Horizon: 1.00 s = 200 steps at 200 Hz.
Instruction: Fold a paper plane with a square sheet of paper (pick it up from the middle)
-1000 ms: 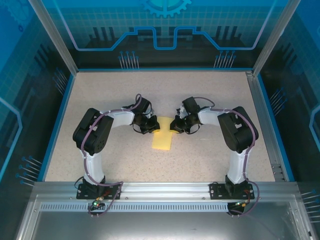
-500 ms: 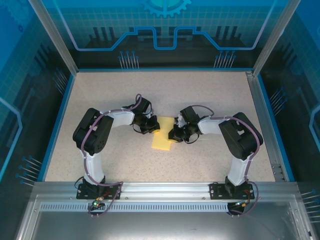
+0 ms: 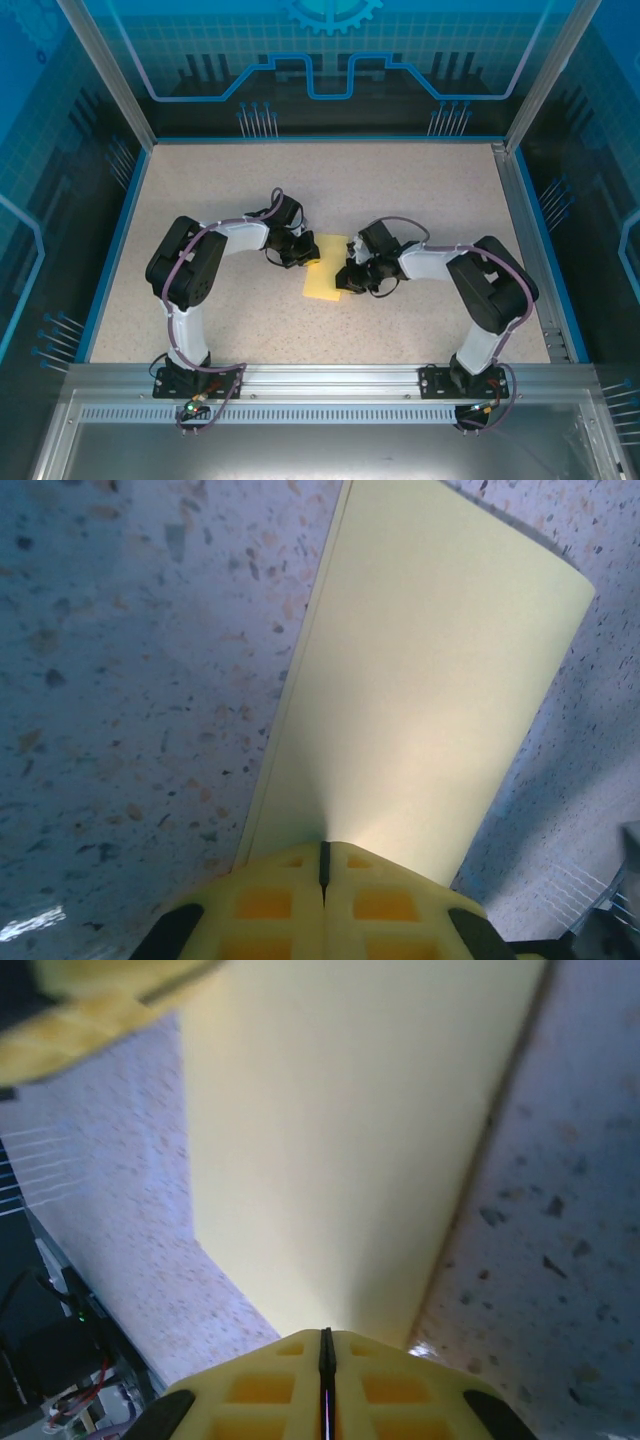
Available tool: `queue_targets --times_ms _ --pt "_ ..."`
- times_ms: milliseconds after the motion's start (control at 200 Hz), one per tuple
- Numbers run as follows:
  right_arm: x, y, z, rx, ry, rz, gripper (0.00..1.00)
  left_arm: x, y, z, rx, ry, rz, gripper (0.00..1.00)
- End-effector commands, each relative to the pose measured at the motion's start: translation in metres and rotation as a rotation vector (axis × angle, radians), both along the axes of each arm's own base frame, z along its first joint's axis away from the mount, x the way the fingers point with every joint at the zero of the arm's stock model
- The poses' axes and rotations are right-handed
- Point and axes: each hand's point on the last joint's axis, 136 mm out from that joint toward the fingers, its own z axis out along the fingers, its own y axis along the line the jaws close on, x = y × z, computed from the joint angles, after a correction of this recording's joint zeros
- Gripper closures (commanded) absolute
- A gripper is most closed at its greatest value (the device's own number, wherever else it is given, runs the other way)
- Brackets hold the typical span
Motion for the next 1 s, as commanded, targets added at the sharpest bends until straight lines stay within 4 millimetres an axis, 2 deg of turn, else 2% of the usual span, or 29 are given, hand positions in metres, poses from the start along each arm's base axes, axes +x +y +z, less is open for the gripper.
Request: queue_targets --times_ms 0,90,325,450,525,600,680,750,855,995 --pt "-0.015 0.001 -0.015 -0.007 0.051 0.021 0.91 -0.017 0.011 -0.024 0.082 0.081 0.002 1.0" --pt "-0.018 0.0 -0.013 -0.006 0.046 0.021 0.91 -0.017 0.011 -0.024 0.081 0.08 0.002 1.0" --pt "-0.016 0.008 0.011 0.035 -0.009 0.049 0.9 -0.016 0.01 -0.023 0.077 0.08 0.004 1.0" --pt "-0.022 0.011 0.006 0.032 0.001 0.071 0.9 -0.016 0.01 -0.023 0.077 0.083 0.01 1.0" --pt "-0.026 0.01 -0.005 0.012 0.025 0.08 0.9 -0.016 0.009 -0.023 0.076 0.081 0.008 1.0" --pt "-0.03 0.004 -0.017 -0.034 0.05 0.078 0.9 -0.015 0.009 -0.021 0.072 0.075 0.008 1.0" --pt "-0.031 0.0 -0.019 -0.051 0.05 0.079 0.9 -0.014 0.008 -0.015 0.062 0.066 0.009 1.0" --pt "-0.026 0.001 -0.011 -0.038 0.029 0.082 0.9 -0.013 0.005 -0.009 0.043 0.053 0.008 1.0" --pt "-0.013 0.004 0.015 -0.006 -0.032 0.083 0.9 -0.008 0.002 0.007 0.028 0.026 0.008 1.0" --pt "0.0 -0.002 0.038 -0.015 -0.095 0.056 0.88 0.001 0.0 0.042 0.007 -0.046 0.022 0.87"
